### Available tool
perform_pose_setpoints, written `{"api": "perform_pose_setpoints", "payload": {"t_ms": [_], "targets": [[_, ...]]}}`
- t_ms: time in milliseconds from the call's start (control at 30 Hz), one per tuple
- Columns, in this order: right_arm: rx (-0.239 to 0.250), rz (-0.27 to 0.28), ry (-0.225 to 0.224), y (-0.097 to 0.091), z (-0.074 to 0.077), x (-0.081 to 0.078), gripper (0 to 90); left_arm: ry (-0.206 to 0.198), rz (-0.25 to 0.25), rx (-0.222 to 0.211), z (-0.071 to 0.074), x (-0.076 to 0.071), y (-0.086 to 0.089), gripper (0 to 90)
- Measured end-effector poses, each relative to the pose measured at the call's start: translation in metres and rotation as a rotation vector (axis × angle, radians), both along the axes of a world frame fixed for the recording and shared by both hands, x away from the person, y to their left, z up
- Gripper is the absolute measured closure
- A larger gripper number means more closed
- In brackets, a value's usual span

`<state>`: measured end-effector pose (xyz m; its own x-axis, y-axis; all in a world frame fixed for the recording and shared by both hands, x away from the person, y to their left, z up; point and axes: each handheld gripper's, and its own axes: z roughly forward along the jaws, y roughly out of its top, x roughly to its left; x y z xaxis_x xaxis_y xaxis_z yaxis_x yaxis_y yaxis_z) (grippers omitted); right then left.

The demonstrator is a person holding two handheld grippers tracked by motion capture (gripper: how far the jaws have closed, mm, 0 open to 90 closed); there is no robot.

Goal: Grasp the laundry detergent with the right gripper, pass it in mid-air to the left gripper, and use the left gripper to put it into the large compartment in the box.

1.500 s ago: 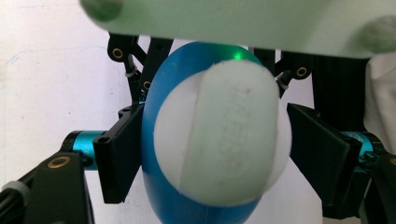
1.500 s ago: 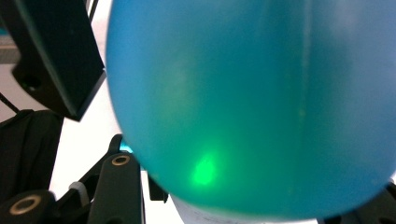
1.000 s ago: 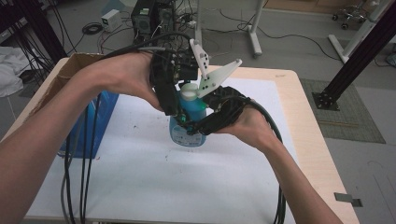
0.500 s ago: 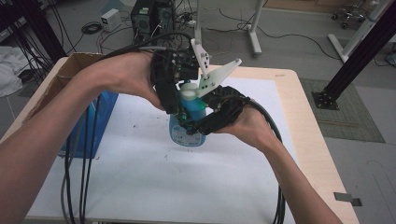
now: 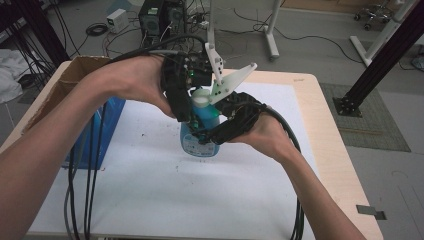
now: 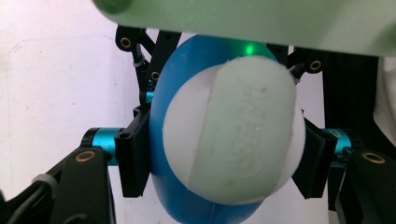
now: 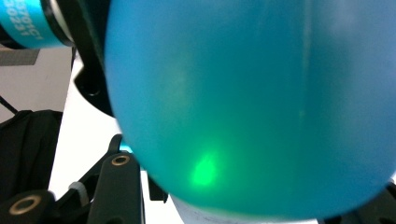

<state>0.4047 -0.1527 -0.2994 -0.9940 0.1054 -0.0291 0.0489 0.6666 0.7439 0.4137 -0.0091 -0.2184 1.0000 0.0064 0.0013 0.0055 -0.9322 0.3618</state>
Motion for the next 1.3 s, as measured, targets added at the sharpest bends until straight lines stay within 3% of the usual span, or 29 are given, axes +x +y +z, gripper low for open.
{"api": "perform_pose_setpoints", "payload": {"t_ms": [533,633,900,1100,1300], "targets": [[0.009,-0.004,0.002,-0.0015,-0.0029,0.0011,46.4,-0.033,-0.024,0.002,0.0,0.0005,-0.0016,37.8],[0.018,-0.004,0.005,-0.0029,-0.0023,0.0013,46.1,-0.026,-0.015,-0.013,0.0007,0.0004,-0.0018,37.8],[0.012,-0.006,0.012,-0.0025,-0.0021,0.0008,44.8,-0.023,-0.018,-0.001,0.0005,0.0012,-0.0025,37.8],[-0.005,-0.017,-0.009,-0.0003,-0.0039,-0.0008,37.9,-0.031,-0.009,0.003,0.0012,0.0008,0.0005,37.8],[0.015,-0.022,0.014,-0.0026,-0.0053,0.0005,35.4,-0.034,-0.02,0.008,0.0032,-0.002,0.0013,37.8]]}}
